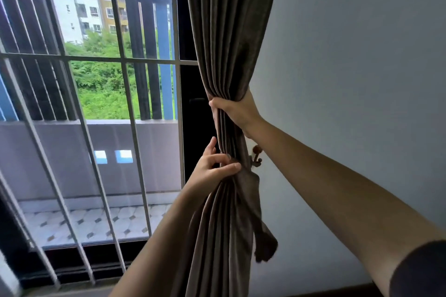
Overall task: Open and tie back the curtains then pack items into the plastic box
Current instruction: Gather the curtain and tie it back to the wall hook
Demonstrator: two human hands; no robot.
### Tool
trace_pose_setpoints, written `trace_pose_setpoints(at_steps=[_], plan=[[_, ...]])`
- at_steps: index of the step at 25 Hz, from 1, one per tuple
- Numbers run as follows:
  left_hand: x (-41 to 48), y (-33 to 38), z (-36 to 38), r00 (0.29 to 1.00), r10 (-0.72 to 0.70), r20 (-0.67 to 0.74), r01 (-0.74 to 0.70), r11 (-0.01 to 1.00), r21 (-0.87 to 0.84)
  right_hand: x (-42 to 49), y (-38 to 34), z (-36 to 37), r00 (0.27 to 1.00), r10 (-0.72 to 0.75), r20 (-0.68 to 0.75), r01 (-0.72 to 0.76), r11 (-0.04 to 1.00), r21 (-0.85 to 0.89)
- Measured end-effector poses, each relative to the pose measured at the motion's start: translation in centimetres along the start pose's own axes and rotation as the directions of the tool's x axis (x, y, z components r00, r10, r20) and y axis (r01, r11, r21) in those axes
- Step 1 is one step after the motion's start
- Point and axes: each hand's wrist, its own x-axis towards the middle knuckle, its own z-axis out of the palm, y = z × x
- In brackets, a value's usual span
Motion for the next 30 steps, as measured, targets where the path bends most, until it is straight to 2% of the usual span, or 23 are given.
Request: trace_pose_setpoints(at_steps=[2,4,7,11,13,16,19,22,26,28,30], plan=[[0.3,-0.1,0.6,0.999,0.037,0.001,-0.037,0.998,-0.048,0.2,-0.8,0.2,0.999,0.043,0.019,-0.044,0.999,0.031],[0.6,-0.7,1.2,0.992,0.113,-0.057,-0.109,0.991,0.073,0.3,-1.1,0.3,0.995,0.098,0.031,-0.099,0.993,0.064],[0.8,-1.5,2.2,0.941,0.284,-0.183,-0.223,0.929,0.296,0.3,-1.1,0.3,0.989,0.144,0.035,-0.147,0.985,0.090],[0.9,-1.7,3.2,0.894,0.353,-0.277,-0.234,0.894,0.383,0.2,-1.1,0.1,0.987,0.154,0.036,-0.157,0.982,0.108],[0.9,-1.7,3.6,0.874,0.314,-0.370,-0.187,0.922,0.339,0.1,-1.1,0.0,0.987,0.159,0.031,-0.162,0.980,0.116],[1.0,-0.8,4.1,0.874,0.131,-0.468,-0.069,0.987,0.148,-0.1,-1.3,0.2,0.982,0.184,0.048,-0.188,0.975,0.115],[1.5,0.4,4.9,0.844,0.015,-0.535,0.032,0.996,0.079,-0.5,-1.6,0.3,0.977,0.202,0.074,-0.210,0.969,0.129],[2.1,1.2,5.5,0.770,-0.063,-0.635,0.140,0.988,0.072,-0.6,-1.6,0.1,0.977,0.204,0.062,-0.211,0.965,0.153],[2.6,2.1,5.8,0.695,-0.038,-0.718,0.227,0.959,0.169,-1.1,-1.7,0.0,0.975,0.202,0.092,-0.214,0.965,0.153],[2.7,2.1,5.8,0.684,-0.042,-0.729,0.262,0.946,0.191,-1.2,-1.4,-1.4,0.954,0.156,0.258,-0.200,0.967,0.156],[2.7,1.8,5.6,0.691,-0.047,-0.721,0.266,0.944,0.194,-1.2,-0.3,-4.0,0.864,0.108,0.491,-0.186,0.976,0.112]])
